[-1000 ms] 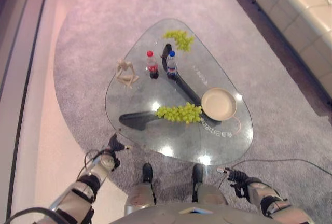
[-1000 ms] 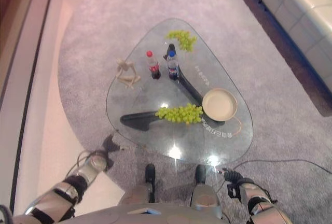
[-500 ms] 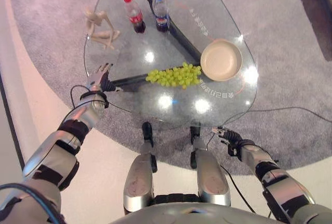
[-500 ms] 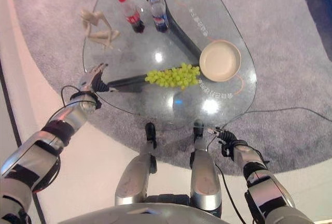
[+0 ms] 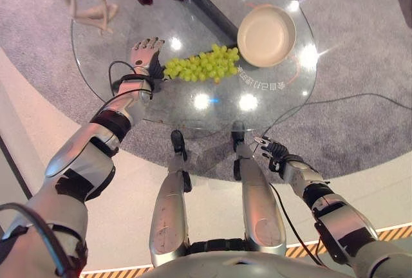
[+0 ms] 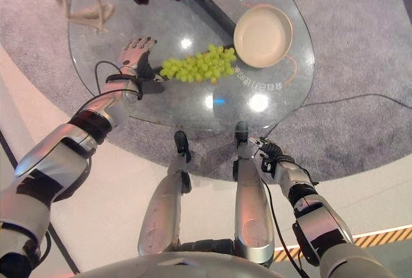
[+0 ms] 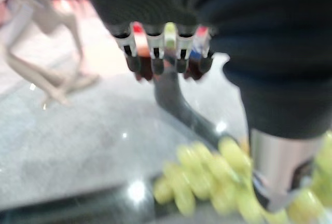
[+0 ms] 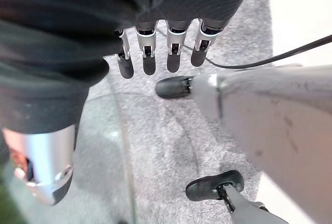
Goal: Pick up fruits into the plate
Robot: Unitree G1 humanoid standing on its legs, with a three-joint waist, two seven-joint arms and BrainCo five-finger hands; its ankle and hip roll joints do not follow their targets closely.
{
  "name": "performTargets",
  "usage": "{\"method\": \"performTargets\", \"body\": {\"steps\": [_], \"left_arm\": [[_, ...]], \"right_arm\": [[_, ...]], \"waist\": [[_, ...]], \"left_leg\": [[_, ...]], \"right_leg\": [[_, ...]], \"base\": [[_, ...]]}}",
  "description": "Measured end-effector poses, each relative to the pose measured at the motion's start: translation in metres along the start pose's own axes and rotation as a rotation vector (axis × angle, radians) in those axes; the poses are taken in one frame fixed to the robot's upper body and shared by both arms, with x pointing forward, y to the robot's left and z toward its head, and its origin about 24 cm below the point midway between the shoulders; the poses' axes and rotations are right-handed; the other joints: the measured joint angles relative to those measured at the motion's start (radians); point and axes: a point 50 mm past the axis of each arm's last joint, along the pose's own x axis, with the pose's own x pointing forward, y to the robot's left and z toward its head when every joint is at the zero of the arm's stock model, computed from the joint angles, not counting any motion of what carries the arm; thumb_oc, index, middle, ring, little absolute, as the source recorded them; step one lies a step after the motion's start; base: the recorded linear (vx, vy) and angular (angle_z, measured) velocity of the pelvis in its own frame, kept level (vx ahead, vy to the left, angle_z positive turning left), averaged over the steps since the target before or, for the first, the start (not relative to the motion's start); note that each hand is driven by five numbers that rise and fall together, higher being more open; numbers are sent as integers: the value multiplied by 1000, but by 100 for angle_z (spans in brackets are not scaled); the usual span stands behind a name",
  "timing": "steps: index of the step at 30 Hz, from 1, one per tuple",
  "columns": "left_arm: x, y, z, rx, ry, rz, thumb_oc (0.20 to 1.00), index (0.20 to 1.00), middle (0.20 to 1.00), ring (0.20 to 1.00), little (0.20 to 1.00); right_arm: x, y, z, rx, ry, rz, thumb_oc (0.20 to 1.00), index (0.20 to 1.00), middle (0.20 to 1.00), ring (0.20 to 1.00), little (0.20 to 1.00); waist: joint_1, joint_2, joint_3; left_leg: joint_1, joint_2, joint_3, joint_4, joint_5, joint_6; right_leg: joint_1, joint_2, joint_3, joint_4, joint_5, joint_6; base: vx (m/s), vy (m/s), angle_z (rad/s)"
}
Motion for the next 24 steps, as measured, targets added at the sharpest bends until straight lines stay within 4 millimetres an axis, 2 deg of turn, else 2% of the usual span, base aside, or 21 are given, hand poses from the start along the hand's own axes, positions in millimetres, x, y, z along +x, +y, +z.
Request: {"method": "performTargets", "body": {"steps": [5,8,12,19,24], "left_arm": [[0,-9,17,3,-13,-23,1000,1000,1000,1000,1000],[1,-5,12,19,46,3,1000,1000,1000,1000,1000],[7,8,7,38,90,42,1000,1000,1000,1000,1000],[12,16,7,69,162,121,1000,1000,1000,1000,1000],[13,26,-1,107,230,205,1000,1000,1000,1000,1000]], "right_arm": [[-1,0,1,22,-42,-2,1000,1000,1000,1000,1000],[-9,-8,-19,28,-60,8,1000,1000,1000,1000,1000],[-16,-15,-43,36,-36,9,1000,1000,1000,1000,1000],[-14,-2,-29,26,-120,70,1000,1000,1000,1000,1000],[-14,2,-23,55,-147,82,1000,1000,1000,1000,1000]], "waist": [[-29,-6,-2],[-66,-9,-1],[-99,-9,-1],[-127,-10,-2],[-136,-26,-4]], "left_leg": [[-73,-4,26,41,-20,4],[-111,-5,52,48,-24,7],[-136,-5,64,49,-31,13],[-153,-5,82,50,-41,14],[-178,-4,86,58,-45,12]], "right_leg": [[-101,1,46,53,-6,-7],[-151,6,80,57,-5,-6],[-182,9,92,55,-4,-4],[-214,12,107,63,0,-4],[-248,13,108,82,-2,-2]], "base": [[-58,7,-14],[-53,39,-20],[-11,-8,-10],[-10,-36,-8],[12,-54,-3]]}}
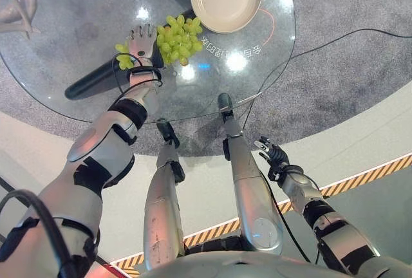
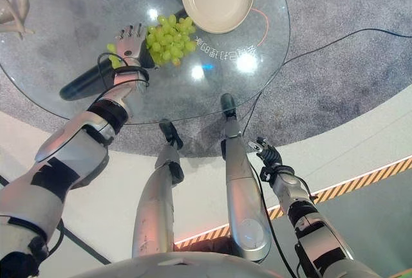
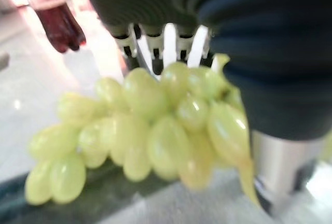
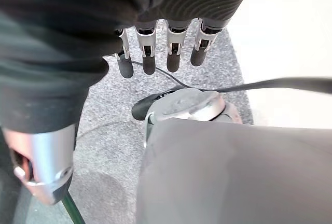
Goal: Pick up fruits into the plate
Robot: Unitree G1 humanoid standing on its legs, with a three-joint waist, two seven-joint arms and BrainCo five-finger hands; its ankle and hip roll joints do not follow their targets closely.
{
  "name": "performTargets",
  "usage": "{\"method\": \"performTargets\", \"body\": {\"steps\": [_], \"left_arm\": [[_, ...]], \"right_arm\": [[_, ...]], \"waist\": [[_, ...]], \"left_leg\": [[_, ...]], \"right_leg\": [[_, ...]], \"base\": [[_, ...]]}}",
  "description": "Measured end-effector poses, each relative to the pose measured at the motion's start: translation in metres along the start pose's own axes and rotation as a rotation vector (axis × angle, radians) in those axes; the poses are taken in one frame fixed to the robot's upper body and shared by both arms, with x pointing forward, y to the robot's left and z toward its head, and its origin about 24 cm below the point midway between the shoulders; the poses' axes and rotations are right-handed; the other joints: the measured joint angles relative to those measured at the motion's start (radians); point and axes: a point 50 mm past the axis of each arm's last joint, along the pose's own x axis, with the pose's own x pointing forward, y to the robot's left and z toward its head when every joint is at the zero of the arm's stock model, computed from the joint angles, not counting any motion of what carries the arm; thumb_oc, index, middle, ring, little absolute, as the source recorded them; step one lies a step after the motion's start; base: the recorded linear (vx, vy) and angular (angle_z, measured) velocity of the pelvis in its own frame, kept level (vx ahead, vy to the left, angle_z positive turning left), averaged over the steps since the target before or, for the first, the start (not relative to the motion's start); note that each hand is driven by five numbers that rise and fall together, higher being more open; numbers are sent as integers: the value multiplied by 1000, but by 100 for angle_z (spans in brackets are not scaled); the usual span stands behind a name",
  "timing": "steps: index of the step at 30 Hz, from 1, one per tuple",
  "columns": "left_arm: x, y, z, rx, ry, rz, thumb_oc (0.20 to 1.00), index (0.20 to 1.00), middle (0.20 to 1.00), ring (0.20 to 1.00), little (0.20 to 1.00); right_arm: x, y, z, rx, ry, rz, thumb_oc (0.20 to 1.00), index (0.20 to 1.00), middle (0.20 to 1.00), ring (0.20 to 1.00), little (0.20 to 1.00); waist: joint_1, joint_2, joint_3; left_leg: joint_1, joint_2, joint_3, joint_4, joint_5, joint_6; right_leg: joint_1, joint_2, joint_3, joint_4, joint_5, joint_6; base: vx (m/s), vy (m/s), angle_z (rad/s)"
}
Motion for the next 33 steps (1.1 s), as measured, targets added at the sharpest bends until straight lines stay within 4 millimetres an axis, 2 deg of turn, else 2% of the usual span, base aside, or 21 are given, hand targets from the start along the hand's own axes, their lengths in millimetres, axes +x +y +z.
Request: {"method": "performTargets", "body": {"steps": [3,9,10,17,22,33], "left_arm": [[3,3,-10,33,49,23,1000,1000,1000,1000,1000],[10,13,-18,105,88,31,1000,1000,1000,1000,1000],[11,14,-19,125,86,28,200,200,200,200,200],[12,17,-17,233,63,36,200,200,200,200,200],[12,16,-17,243,65,19,200,200,200,200,200],[11,13,-17,221,65,7,200,200,200,200,200]], "right_arm": [[0,2,0,-1,1,8,1000,1000,1000,1000,1000],[0,2,2,32,-15,4,1000,1000,1000,1000,1000],[0,2,2,39,-19,6,1000,1000,1000,1000,1000],[2,7,8,66,-49,35,1000,1000,1000,1000,1000],[3,14,14,62,-71,63,1000,1000,1000,1000,1000],[3,12,13,62,-67,52,1000,1000,1000,1000,1000]], "waist": [[-8,-23,-7],[-14,-27,-8],[-14,-27,-8],[-11,-27,-8],[-9,-27,-8],[-4,-27,-8]], "left_leg": [[-30,2,7,38,-16,-1],[-88,6,7,81,-25,-4],[-90,6,6,82,-27,-7],[-102,8,1,90,-27,-4],[-103,8,0,91,-28,-4],[-98,8,-8,97,-27,-4]], "right_leg": [[-28,1,9,23,-5,6],[-75,5,19,40,-9,12],[-79,5,20,41,-9,12],[-85,7,20,40,-9,11],[-85,7,19,41,-9,11],[-79,6,13,55,-5,6]], "base": [[13,-24,-3],[0,0,0],[0,0,0],[0,0,0],[0,0,0],[0,0,0]]}}
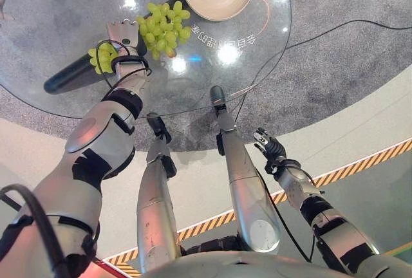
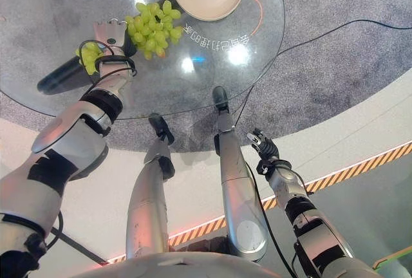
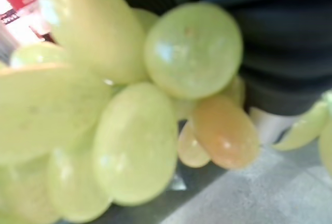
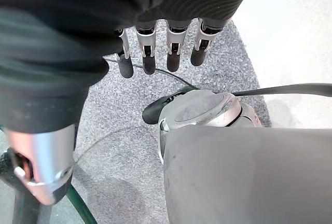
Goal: Pick up fruits into the plate
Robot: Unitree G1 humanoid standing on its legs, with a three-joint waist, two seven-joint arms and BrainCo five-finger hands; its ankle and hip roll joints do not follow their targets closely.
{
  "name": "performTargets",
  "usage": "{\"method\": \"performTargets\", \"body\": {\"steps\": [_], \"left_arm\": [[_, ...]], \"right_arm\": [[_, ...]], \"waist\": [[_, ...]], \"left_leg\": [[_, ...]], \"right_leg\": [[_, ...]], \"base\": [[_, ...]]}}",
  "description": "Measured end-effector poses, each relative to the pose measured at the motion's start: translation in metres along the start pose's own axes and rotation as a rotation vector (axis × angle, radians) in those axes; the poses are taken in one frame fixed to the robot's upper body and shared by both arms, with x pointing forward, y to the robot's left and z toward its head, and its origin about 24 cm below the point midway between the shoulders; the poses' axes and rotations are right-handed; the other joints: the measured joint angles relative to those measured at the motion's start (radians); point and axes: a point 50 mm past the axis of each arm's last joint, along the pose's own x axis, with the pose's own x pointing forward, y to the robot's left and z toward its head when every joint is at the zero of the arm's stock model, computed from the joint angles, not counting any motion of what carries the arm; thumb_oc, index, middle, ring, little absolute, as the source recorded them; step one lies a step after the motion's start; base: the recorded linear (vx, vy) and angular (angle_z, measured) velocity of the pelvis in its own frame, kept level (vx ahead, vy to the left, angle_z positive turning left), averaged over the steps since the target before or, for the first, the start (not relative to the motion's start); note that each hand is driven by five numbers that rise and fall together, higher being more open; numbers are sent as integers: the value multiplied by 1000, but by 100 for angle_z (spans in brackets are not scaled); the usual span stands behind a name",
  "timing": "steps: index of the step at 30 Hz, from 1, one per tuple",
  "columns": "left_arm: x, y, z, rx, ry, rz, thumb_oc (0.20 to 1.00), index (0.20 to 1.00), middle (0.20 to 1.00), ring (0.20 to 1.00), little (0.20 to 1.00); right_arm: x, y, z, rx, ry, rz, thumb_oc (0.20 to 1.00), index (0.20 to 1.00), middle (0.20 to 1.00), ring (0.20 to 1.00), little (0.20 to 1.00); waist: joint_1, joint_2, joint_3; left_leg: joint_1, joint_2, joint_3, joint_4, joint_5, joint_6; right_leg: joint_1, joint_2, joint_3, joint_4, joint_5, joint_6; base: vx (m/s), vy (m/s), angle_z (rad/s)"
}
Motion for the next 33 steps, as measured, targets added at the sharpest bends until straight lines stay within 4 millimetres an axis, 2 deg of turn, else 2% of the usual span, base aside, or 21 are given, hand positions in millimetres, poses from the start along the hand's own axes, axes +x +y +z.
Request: {"method": "performTargets", "body": {"steps": [7,11,17,20,21,24,26,30,33], "left_arm": [[-8,-16,1,-57,-23,-46,200,200,200,200,200],[-12,-22,5,-140,-49,-67,200,200,200,200,200],[-26,-45,0,-227,-89,-114,200,200,200,200,200],[-31,-50,-2,-241,-106,-119,200,200,200,200,200],[-31,-49,-3,-251,-116,-111,200,200,200,200,200],[-33,-53,-13,-277,-111,-113,200,200,200,200,200],[-34,-52,-19,-298,-113,-99,200,200,200,200,200],[-35,-50,-39,-303,-114,-84,200,200,200,200,200],[-34,-43,-45,-265,-163,-69,200,200,200,200,200]], "right_arm": [[0,-1,-1,-1,2,-3,1000,1000,1000,1000,1000],[-1,-2,-2,-3,6,-12,1000,1000,1000,1000,1000],[-3,-5,-7,-1,22,-29,1000,1000,1000,1000,1000],[-5,-8,-10,5,23,-38,1000,1000,1000,1000,1000],[-7,-9,-11,6,20,-40,1000,1000,1000,1000,1000],[-9,-8,-15,7,21,-37,1000,1000,1000,1000,1000],[-13,-9,-16,17,8,-35,1000,1000,1000,1000,1000],[-17,-3,-10,5,-43,-11,1000,1000,1000,1000,1000],[-19,3,-2,-19,-92,18,1000,1000,1000,1000,1000]], "waist": [[3,0,0],[23,0,0],[54,0,0],[64,0,0],[81,1,0],[86,1,0],[104,2,0],[115,2,-1],[123,4,-5]], "left_leg": [[55,1,-4,-2,0,0],[90,2,-18,-4,-1,-3],[224,2,-26,-50,5,-1],[284,0,-36,-77,11,-2],[312,0,-36,-90,12,-2],[392,-4,-47,-126,22,-4],[449,-3,-50,-154,20,-7],[539,-5,-54,-212,38,-2],[577,-4,-62,-230,40,-3]], "right_leg": [[59,-1,-5,-5,-5,4],[106,0,-16,-19,-5,4],[244,-3,-32,-57,-6,2],[309,-5,-47,-78,-7,2],[336,-6,-50,-88,-7,2],[422,-12,-69,-114,-3,-3],[484,-12,-77,-148,-6,2],[574,-12,-92,-192,-1,-4],[616,-12,-103,-210,-1,-4]], "base": [[1,5,1],[6,39,5],[22,57,4],[27,51,10],[58,88,10],[34,73,13],[45,81,9],[69,58,6],[104,42,9]]}}
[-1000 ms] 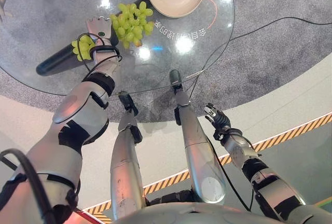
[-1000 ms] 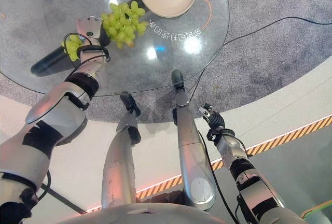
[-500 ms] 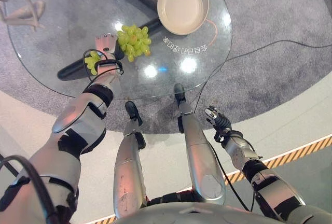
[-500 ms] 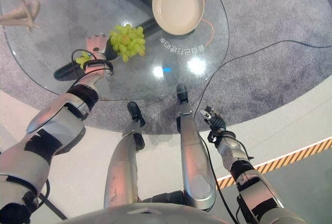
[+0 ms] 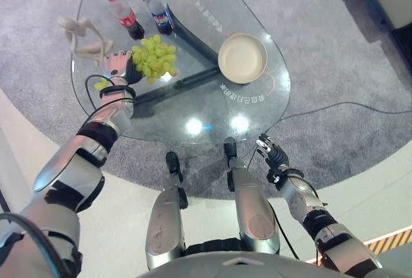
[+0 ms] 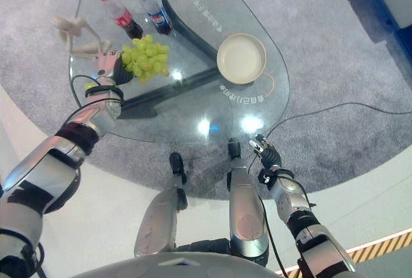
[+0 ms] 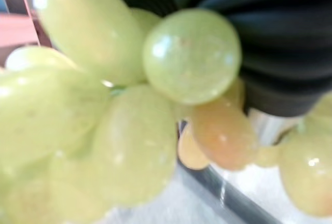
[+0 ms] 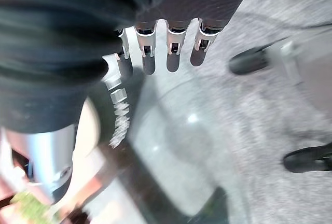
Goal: Pick up fruits into the plate
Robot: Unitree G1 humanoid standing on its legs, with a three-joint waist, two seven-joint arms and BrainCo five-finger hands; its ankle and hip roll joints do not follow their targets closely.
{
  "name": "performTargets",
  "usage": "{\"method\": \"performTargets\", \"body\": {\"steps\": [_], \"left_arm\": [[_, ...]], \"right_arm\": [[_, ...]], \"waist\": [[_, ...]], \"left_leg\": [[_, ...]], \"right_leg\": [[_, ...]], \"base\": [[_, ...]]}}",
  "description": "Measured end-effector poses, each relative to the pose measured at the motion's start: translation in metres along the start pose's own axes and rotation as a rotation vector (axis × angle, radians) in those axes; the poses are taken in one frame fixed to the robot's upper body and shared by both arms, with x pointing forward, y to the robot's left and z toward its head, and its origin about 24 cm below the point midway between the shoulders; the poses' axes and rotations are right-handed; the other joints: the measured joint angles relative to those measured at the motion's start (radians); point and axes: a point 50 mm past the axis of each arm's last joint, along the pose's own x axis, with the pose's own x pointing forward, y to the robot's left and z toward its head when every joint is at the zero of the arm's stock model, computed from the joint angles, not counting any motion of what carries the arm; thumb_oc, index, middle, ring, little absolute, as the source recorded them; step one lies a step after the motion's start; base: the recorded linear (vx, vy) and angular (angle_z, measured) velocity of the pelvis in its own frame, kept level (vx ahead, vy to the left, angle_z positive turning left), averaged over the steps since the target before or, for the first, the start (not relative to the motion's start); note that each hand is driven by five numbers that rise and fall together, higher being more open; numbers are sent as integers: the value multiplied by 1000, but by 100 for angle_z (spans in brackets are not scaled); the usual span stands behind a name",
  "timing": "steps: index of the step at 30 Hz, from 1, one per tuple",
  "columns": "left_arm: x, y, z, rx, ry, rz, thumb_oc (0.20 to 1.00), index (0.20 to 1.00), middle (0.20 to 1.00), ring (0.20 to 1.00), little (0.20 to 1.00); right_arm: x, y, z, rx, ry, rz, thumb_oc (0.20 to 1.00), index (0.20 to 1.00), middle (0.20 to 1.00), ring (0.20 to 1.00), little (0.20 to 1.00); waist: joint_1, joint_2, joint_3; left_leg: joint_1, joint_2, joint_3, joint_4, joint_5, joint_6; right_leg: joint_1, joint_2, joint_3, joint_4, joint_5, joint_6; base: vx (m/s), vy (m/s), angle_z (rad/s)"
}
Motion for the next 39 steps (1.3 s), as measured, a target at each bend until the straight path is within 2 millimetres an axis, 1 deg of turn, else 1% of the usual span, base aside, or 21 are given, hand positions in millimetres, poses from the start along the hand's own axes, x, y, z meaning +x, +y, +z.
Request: {"method": "performTargets", "body": {"steps": [2,3,5,6,7,8,9,10,11,13,14,16,17,18,20,24,25,30,35,37,39], "left_arm": [[-7,12,-2,25,-92,-22,200,200,200,200,200],[-10,12,-2,43,-117,-34,200,200,200,200,200],[-20,21,-2,86,-210,-57,200,200,200,200,200],[-22,24,-2,93,-232,-57,200,200,200,200,200],[-30,25,-3,121,-284,-72,200,200,200,200,200],[-30,25,-3,121,-284,-72,200,200,200,200,200],[-38,36,-3,181,-368,-77,200,200,200,200,200],[-45,38,-1,228,-435,-88,200,200,200,200,200],[-48,39,-1,247,-454,-96,200,200,200,200,200],[-59,53,5,332,-585,-110,200,200,200,200,200],[-63,53,6,339,-624,-121,200,200,200,200,200],[-68,54,9,370,-689,-146,200,200,200,200,200],[-68,54,9,370,-689,-146,200,200,200,200,200],[-76,59,15,397,-781,-157,200,200,200,200,200],[-81,64,22,448,-873,-168,200,200,200,200,200],[-92,62,41,477,-1037,-182,200,200,200,200,200],[-98,62,53,493,-1130,-180,200,200,200,200,200],[-111,63,75,503,-1332,-174,200,200,200,200,200],[-119,64,91,469,-1424,-140,200,200,200,200,200],[-122,68,102,455,-1473,-104,200,200,200,200,200],[-122,71,108,439,-1490,-73,200,200,200,200,200]], "right_arm": [[-4,12,22,-38,-100,64,1000,1000,1000,1000,1000],[-7,14,27,-58,-122,81,1000,1000,1000,1000,1000],[-11,20,49,-109,-201,143,1000,1000,1000,1000,1000],[-14,19,51,-119,-212,153,1000,1000,1000,1000,1000],[-17,17,61,-156,-236,187,1000,1000,1000,1000,1000],[-17,17,61,-156,-236,187,1000,1000,1000,1000,1000],[-23,11,77,-235,-250,241,1000,1000,1000,1000,1000],[-30,0,85,-289,-254,252,1000,1000,1000,1000,1000],[-30,-1,90,-303,-255,262,1000,1000,1000,1000,1000],[-39,-6,111,-419,-234,353,1000,1000,1000,1000,1000],[-40,-8,118,-438,-241,366,1000,1000,1000,1000,1000],[-41,-2,125,-458,-231,419,1000,1000,1000,1000,1000],[-41,-2,125,-458,-231,419,1000,1000,1000,1000,1000],[-43,3,137,-514,-212,484,1000,1000,1000,1000,1000],[-42,7,146,-521,-186,530,1000,1000,1000,1000,1000],[-36,21,139,-469,-93,631,1000,1000,1000,1000,1000],[-34,31,131,-436,-31,698,1000,1000,1000,1000,1000],[-34,55,109,-297,139,861,1000,1000,1000,1000,1000],[-36,70,93,-184,237,940,1000,1000,1000,1000,1000],[-40,85,85,-131,293,1009,1000,1000,1000,1000,1000],[-43,94,78,-102,327,1045,1000,1000,1000,1000,1000]], "waist": [[8,0,0],[8,1,-2],[17,-1,-28],[18,-1,-30],[30,1,-80],[30,1,-80],[40,-2,-95],[51,-2,-164],[60,-3,-190],[73,-7,-234],[80,-8,-289],[89,-9,-329],[89,-9,-329],[96,-8,-338],[108,-6,-349],[116,2,-390],[115,5,-403],[120,31,-430],[122,49,-449],[123,52,-451],[125,53,-452]], "left_leg": [[43,1,-2,-8,1,0],[66,1,-3,-17,0,-1],[112,3,-10,-42,-3,-3],[124,3,-11,-47,-3,-3],[129,2,-10,-60,-4,-4],[129,2,-10,-60,-4,-4],[172,2,-13,-78,-3,-4],[192,1,-14,-95,-8,-5],[198,1,-15,-103,-10,-7],[257,-1,-22,-116,-19,-10],[257,-2,-22,-116,-26,-11],[270,-3,-26,-116,-28,-12],[270,-3,-26,-116,-28,-12],[297,-4,-36,-116,-31,-15],[310,-2,-38,-116,-34,-16],[311,-3,-48,-117,-34,-16],[311,-3,-51,-117,-32,-15],[311,-4,-61,-117,-26,-15],[309,-4,-70,-117,-24,-14],[308,-4,-72,-117,-22,-14],[308,-4,-74,-117,-22,-14]], "right_leg": [[53,-1,-9,-20,1,-1],[77,-1,-14,-28,1,-1],[136,1,-25,-66,1,0],[147,2,-26,-73,2,0],[154,1,-27,-87,1,0],[154,1,-27,-87,1,0],[204,1,-34,-110,3,2],[232,0,-46,-140,2,3],[242,0,-49,-149,2,4],[319,-1,-58,-195,3,5],[327,-1,-61,-209,2,5],[357,-2,-72,-229,2,6],[357,-2,-72,-229,2,6],[397,-3,-84,-245,2,6],[411,-2,-87,-247,2,6],[420,-4,-101,-247,2,6],[422,-4,-107,-247,1,6],[427,-4,-116,-247,1,7],[431,-5,-130,-247,0,8],[432,-5,-133,-247,0,8],[433,-5,-135,-247,0,8]], "base": [[119,26,7],[165,15,13],[140,10,11],[175,10,4],[163,8,2],[130,10,7],[191,13,14],[245,15,15],[261,15,15],[122,21,14],[88,30,9],[57,24,9],[74,31,20],[69,26,12],[54,24,8],[24,19,8],[16,11,12],[8,4,6],[7,18,6],[6,22,5],[0,0,0]]}}
